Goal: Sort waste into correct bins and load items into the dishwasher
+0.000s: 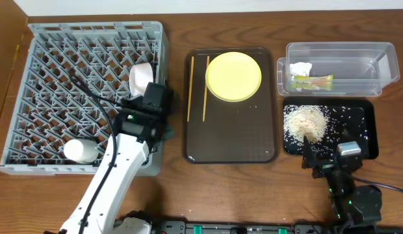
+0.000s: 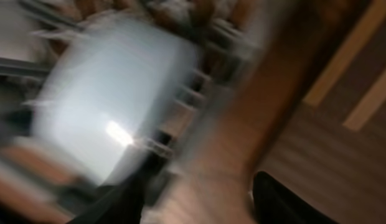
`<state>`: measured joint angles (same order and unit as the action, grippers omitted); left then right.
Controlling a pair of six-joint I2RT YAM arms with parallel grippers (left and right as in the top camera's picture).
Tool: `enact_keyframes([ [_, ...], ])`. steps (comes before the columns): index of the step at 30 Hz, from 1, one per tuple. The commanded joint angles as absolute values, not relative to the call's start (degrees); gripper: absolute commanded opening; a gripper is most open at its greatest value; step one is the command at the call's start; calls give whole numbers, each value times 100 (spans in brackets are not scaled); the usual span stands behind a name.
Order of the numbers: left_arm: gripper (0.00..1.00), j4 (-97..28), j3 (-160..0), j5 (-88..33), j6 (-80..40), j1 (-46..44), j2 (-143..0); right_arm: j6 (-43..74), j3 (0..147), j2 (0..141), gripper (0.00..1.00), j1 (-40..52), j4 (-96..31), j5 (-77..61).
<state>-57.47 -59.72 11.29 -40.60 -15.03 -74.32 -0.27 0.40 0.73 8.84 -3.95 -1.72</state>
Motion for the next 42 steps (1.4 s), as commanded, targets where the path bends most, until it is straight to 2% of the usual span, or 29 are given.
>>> enact_keyframes([
  [1, 57, -5483, -6093, 145, -4101, -1660, -7570, 16, 32, 62, 99, 869, -410, -176],
  [3, 57, -5122, -6093, 141, -3957, -1804, -7640, 16, 32, 62, 99, 869, -408, -176],
  [7, 57, -3830, -6093, -104, -2438, -2161, -7797, 14, 32, 62, 99, 869, -410, -176],
  [9, 57, -3122, -6093, 226, -1769, -2252, -8031, 16, 32, 62, 99, 869, -410, -176],
  [16, 53, -1210, -6163, 325, -1214, -2047, -9456, 16, 32, 62, 99, 869, -410, -176],
  [21, 49, -840, -6208, 720, -1166, -2043, -10221, 14, 32, 62, 99, 869, -410, -176],
  [23, 41, -635, -6208, 679, -1111, -2045, -10484, 16, 32, 62, 99, 869, -410, -176],
  [27, 35, -355, -6208, 333, -1122, -2049, -10792, 16, 32, 62, 99, 869, -410, -176],
  [32, 34, -45, -6208, 213, -1114, -2097, -11155, 16, 32, 62, 99, 869, -410, -176],
  [37, 30, -62, -6206, 95, -1096, -2097, -11334, 14, 32, 62, 99, 869, -410, -176],
  [39, 24, -134, -6206, 34, -1096, -2097, -11406, 16, 32, 62, 99, 869, -410, -176],
  [40, 10, -368, -6206, 38, -1096, -2097, -11461, 14, 32, 62, 99, 869, -408, -176],
  [42, 8, -561, -6208, 43, -1096, -2097, -11421, 16, 32, 62, 99, 869, -410, -174],
])
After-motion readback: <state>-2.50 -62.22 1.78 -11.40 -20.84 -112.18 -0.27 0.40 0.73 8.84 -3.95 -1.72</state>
